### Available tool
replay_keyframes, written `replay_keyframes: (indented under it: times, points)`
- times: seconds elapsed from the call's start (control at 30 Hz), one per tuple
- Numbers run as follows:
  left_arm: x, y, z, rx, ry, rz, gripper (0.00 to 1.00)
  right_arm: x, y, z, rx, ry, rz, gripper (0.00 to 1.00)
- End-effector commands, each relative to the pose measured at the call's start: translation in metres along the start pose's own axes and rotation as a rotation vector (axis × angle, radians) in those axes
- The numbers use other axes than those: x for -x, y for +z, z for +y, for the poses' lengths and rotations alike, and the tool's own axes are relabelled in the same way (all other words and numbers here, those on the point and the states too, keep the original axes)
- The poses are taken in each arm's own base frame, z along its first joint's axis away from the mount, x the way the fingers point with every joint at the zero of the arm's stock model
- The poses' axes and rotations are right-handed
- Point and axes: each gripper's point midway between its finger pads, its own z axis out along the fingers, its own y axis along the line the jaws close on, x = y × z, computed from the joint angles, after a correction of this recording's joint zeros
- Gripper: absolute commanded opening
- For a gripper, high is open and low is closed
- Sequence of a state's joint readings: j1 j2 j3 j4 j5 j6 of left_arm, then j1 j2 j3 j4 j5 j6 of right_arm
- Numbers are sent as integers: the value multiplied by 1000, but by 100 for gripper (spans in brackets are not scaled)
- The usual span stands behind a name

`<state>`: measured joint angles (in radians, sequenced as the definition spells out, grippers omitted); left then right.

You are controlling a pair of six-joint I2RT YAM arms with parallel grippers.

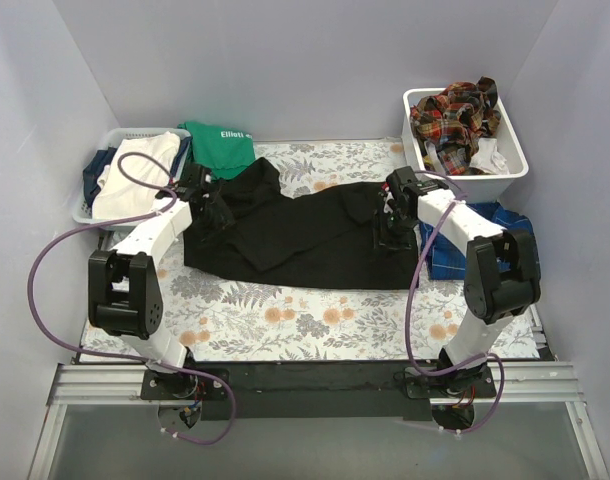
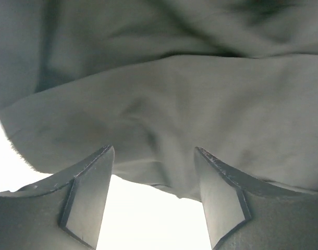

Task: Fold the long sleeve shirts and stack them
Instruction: Fold the shirt

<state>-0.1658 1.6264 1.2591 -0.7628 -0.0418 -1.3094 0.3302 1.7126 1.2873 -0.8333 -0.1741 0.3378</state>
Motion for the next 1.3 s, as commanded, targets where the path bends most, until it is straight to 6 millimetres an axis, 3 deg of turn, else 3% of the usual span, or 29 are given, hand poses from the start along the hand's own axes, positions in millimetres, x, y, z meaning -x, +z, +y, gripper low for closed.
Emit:
replay_keyframes:
  times: [0.0, 0.07, 0.2, 0.37, 0.5, 0.6, 0.83, 0.93, 1.07, 1.27]
  points:
    - [5, 3, 55, 76, -160, 13, 61, -6, 12, 5, 38, 2, 40, 51]
    - [15, 5, 73, 83, -213, 8, 61, -18, 21, 0, 14, -7, 93, 50]
    - [25, 13, 78, 86, -210, 4, 60, -35, 35, -7, -27, -20, 155, 50]
    - [12, 37, 80, 97, -215, 76, 60, -42, 51, -20, -83, -2, 199, 49]
    - [4, 53, 108, 223, -240, 92, 60, -51, 63, -32, -125, 11, 246, 48]
    - [9, 61, 125, 266, -290, 94, 60, -65, 68, -44, -163, 30, 296, 47]
    - [32, 63, 135, 274, -302, 62, 60, -79, 61, -85, -237, 131, 342, 45]
    - [29, 65, 142, 298, -295, 74, 60, -83, 57, -99, -262, 153, 349, 44]
    - [19, 66, 151, 331, -299, 91, 56, -85, 51, -104, -278, 142, 344, 44]
    - [26, 45, 157, 340, -301, 45, 53, -79, 40, -101, -277, 129, 295, 44]
